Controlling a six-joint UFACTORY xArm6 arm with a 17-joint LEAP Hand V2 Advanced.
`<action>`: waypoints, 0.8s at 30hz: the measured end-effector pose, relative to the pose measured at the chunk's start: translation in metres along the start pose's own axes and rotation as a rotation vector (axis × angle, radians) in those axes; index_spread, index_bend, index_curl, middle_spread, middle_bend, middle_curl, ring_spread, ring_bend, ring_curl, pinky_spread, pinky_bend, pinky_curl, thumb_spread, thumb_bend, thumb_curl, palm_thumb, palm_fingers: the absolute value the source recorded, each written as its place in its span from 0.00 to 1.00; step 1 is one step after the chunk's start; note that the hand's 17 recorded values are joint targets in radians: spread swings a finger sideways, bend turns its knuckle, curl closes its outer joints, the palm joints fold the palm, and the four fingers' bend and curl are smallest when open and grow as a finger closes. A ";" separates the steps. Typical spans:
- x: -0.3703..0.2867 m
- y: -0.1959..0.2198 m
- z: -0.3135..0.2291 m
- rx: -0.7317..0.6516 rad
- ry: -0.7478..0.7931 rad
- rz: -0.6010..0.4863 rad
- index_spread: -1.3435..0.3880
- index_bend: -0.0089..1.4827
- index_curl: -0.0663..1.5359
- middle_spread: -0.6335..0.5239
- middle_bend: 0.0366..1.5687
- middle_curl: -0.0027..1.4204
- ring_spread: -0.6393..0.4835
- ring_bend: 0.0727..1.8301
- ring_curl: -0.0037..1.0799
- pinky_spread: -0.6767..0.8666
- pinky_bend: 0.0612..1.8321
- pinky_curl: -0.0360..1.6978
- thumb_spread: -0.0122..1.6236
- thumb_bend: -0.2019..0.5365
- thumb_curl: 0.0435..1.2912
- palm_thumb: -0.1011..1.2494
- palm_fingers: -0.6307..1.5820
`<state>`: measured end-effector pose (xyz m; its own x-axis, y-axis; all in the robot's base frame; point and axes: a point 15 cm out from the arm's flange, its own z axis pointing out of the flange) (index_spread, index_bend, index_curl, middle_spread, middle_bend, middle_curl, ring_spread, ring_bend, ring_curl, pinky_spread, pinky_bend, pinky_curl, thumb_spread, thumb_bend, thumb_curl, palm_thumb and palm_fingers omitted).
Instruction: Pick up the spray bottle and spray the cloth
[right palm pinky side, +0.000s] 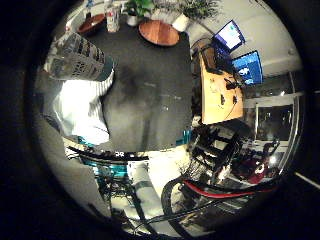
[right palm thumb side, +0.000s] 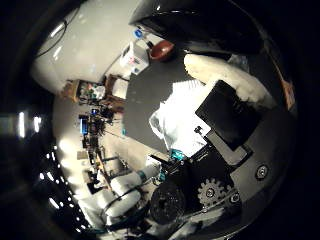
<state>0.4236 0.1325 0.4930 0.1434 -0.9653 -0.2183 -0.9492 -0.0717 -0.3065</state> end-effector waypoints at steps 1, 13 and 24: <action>-0.008 -0.008 -0.005 0.031 -0.034 0.003 0.44 0.34 0.39 0.22 0.51 0.32 0.10 0.33 0.16 0.84 0.16 0.01 0.59 0.25 0.29 0.89 0.78; -0.083 -0.054 -0.004 0.190 -0.415 0.079 0.43 0.34 0.38 0.20 0.51 0.32 0.06 0.33 0.16 0.80 0.17 0.01 0.61 0.25 0.29 0.87 0.77; -0.157 -0.024 0.051 0.023 -0.603 0.070 0.43 0.34 0.38 0.20 0.51 0.32 0.04 0.32 0.16 0.79 0.17 0.01 0.62 0.25 0.29 0.87 0.77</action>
<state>0.4386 0.2983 0.4873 0.2206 -0.6543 -0.7233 -0.9569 -0.0013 -0.2906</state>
